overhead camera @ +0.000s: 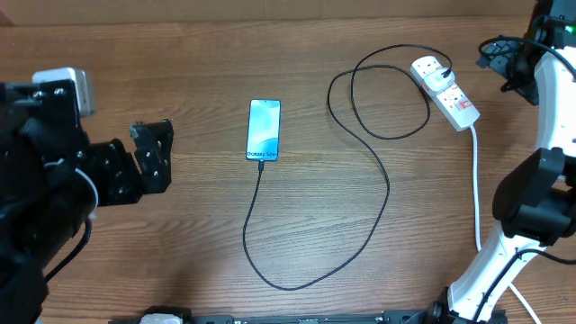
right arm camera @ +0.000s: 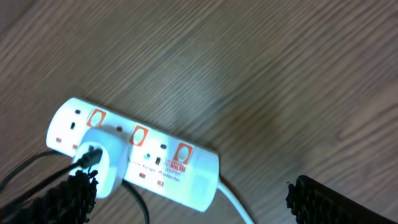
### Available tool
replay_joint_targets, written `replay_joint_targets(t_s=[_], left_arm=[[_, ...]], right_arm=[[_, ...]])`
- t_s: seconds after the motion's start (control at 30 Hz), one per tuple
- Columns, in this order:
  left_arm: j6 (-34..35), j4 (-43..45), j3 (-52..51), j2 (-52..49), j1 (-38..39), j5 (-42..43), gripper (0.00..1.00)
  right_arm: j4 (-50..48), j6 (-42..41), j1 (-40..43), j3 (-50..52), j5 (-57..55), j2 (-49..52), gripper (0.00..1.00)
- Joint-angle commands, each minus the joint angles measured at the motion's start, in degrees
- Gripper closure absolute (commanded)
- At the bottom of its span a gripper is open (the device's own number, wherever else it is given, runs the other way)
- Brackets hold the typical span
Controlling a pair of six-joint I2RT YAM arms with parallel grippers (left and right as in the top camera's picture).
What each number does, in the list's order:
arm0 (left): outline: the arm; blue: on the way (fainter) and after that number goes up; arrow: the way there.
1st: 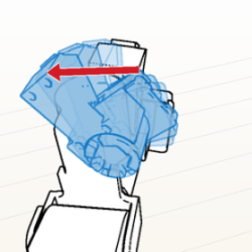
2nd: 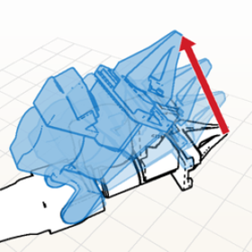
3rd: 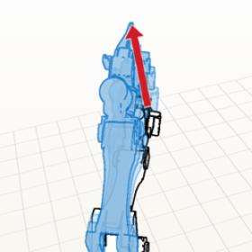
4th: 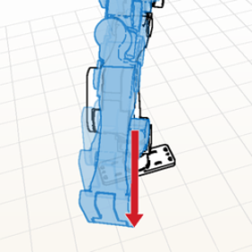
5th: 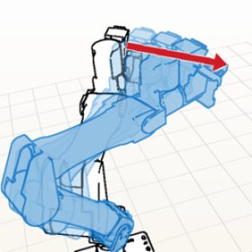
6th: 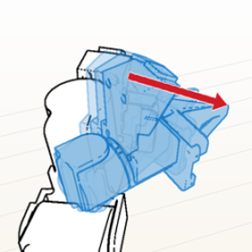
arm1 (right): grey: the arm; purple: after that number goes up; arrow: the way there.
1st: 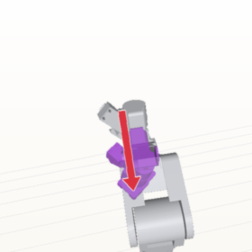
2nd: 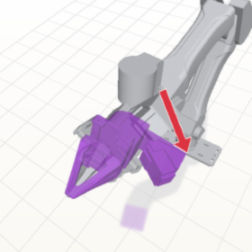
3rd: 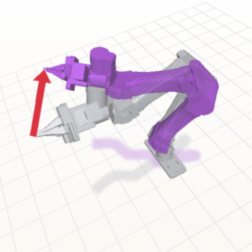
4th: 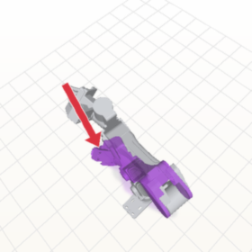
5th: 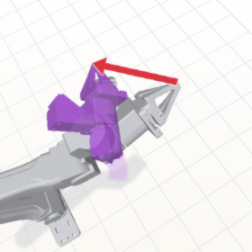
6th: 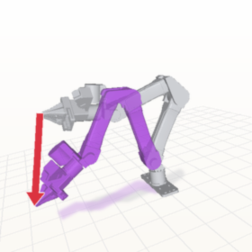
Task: Plug charger to phone and switch on socket
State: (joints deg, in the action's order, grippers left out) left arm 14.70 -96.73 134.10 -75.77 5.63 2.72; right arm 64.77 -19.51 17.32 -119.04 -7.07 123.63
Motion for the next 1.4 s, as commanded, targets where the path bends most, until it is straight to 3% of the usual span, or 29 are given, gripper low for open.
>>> replay_joint_targets(t_s=[0.0,0.73,1.37], left_arm=[[0.8,-0.1,-0.6,-1.1,0.4,-0.2,0.01],[0.3,-0.1,-0.6,-15.5,0.4,3.7,0.0],[0.3,-0.1,-0.6,-17.5,0.4,3.7,0.0]], right_arm=[[-1.5,-0.3,0.0,0.7,0.6,3.1,0.0],[-4.8,-3.2,0.0,0.9,5.1,12.9,0.0],[-9.0,-6.3,0.0,3.9,3.8,13.0,0.0]])
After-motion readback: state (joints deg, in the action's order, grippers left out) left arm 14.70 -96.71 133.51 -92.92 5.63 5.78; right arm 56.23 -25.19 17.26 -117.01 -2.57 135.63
